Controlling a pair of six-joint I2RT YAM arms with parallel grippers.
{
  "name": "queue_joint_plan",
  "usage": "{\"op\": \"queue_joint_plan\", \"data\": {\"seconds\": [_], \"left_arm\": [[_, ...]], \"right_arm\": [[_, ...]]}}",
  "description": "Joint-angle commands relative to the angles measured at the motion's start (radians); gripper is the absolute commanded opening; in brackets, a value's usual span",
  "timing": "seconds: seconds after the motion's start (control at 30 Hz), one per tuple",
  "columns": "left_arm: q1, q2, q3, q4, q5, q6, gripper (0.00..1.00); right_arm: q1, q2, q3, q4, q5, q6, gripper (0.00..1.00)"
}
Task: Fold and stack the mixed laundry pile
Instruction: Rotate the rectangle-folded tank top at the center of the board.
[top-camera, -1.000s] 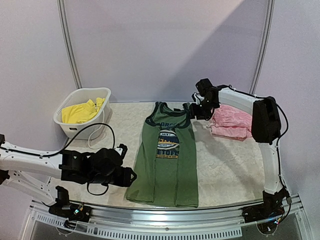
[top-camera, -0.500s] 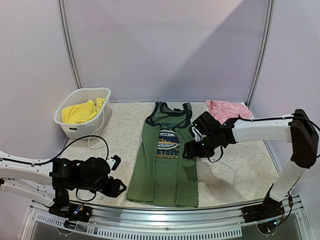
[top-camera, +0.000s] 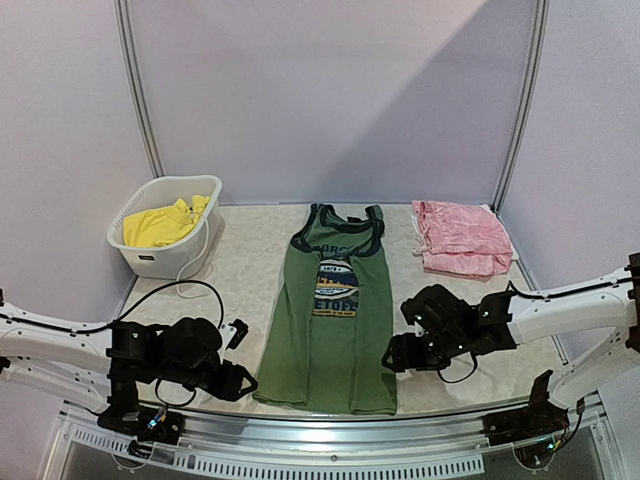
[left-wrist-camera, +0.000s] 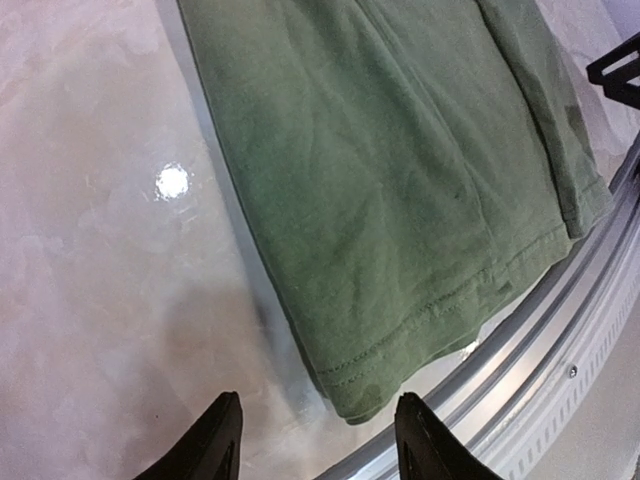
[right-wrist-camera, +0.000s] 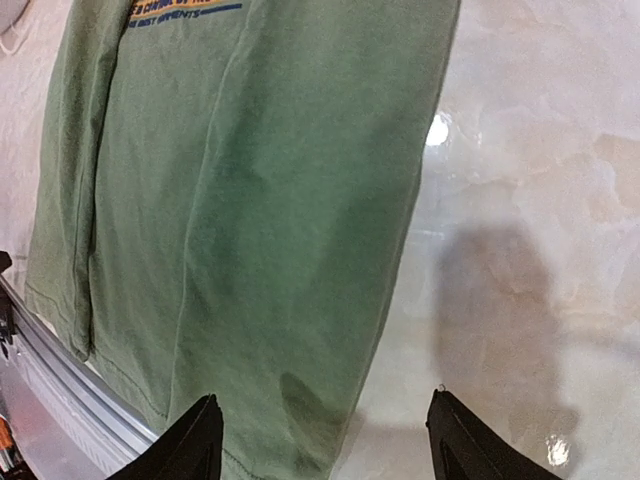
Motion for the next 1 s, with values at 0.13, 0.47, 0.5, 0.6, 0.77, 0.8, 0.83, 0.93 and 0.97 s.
{"op": "queue_joint_plan", "data": {"seconds": [0.13,0.47,0.5,0.6,0.77,0.8,0.83,0.93,0.97], "left_arm": [[0.028,0.020,-0.010,0.030,0.039,0.002,0.51],[0.032,0.071,-0.025,0.074,0.081,0.000,0.47],[0.033,0.080,-0.025,0.081,0.090,0.002,0.46],[0.033,0.105,-0.023,0.094,0.112,0.005,0.44],[0.033,0.124,-0.024,0.099,0.129,0.011,0.43],[0.033,0.127,-0.022,0.101,0.136,0.011,0.42],[0.033,0.130,-0.021,0.102,0.142,0.012,0.42],[0.033,0.139,-0.020,0.105,0.155,0.010,0.41],[0.033,0.141,-0.022,0.107,0.157,0.010,0.41]], "right_arm": [[0.097,-0.080,-0.097,0.063,0.068,0.183,0.67],[0.210,-0.044,-0.119,0.098,0.076,0.291,0.54],[0.216,-0.031,-0.118,0.099,0.074,0.295,0.51],[0.235,-0.002,-0.110,0.089,0.070,0.309,0.46],[0.269,0.023,-0.099,0.090,0.062,0.333,0.40],[0.271,0.030,-0.098,0.095,0.056,0.334,0.38],[0.275,0.036,-0.098,0.096,0.053,0.336,0.37],[0.293,0.047,-0.099,0.088,0.052,0.350,0.33],[0.299,0.047,-0.101,0.085,0.053,0.359,0.32]]}}
